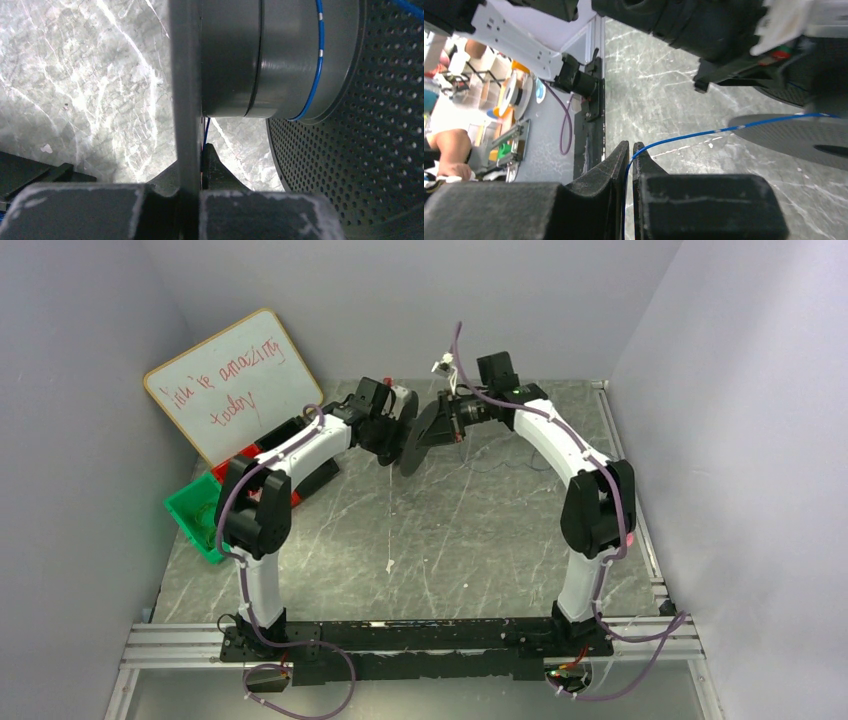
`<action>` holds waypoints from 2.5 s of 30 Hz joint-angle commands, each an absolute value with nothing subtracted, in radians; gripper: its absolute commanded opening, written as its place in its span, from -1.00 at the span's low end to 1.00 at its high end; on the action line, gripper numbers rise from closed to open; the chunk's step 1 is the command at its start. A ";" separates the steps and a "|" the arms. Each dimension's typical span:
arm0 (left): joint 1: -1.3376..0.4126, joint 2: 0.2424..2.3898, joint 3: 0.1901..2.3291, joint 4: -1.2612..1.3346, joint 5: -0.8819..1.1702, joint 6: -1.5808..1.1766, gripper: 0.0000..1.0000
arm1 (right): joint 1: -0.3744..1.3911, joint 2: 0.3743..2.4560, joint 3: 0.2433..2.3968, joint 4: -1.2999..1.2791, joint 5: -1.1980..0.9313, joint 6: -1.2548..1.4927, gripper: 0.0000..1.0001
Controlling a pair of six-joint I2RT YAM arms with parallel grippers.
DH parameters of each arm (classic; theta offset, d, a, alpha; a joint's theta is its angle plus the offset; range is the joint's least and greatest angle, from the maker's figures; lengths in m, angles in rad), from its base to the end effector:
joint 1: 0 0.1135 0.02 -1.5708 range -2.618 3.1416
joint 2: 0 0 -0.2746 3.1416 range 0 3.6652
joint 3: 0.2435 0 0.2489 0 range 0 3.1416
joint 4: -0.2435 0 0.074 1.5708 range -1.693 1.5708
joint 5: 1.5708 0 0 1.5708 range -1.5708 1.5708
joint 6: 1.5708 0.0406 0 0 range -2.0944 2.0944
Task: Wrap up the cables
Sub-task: Wrap the cable around the cable reel.
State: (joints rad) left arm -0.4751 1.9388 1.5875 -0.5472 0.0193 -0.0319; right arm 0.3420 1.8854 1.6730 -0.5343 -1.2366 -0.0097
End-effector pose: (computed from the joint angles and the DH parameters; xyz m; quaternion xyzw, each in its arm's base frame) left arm 0.3888 -0.2009 0.2533 0.2106 0.9202 -0.0915 0.3170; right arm 0.3808 0.1763 0.3231 -0.3592 0.6945 0.5778 0.2340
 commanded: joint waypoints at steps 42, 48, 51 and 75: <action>-0.110 1.775 1.461 -0.285 0.834 -0.314 -0.95 | 0.344 2.211 1.754 -0.925 -1.270 -0.412 -1.00; -0.110 1.763 1.458 -0.283 0.881 -0.289 -0.95 | 0.236 2.220 1.723 -0.844 -1.313 -0.333 -1.00; -0.115 1.759 1.463 -0.293 0.933 -0.260 -0.95 | 0.185 2.219 1.701 -0.788 -1.322 -0.282 -1.00; -0.336 1.794 1.538 -0.503 0.682 0.029 -0.95 | -0.029 2.219 1.766 -0.836 -1.326 -0.290 -0.88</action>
State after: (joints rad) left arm -0.3202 1.8225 1.4853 -0.4965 0.7319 -0.0532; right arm 0.0238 2.2635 1.7103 -0.8177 -1.3460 -0.2512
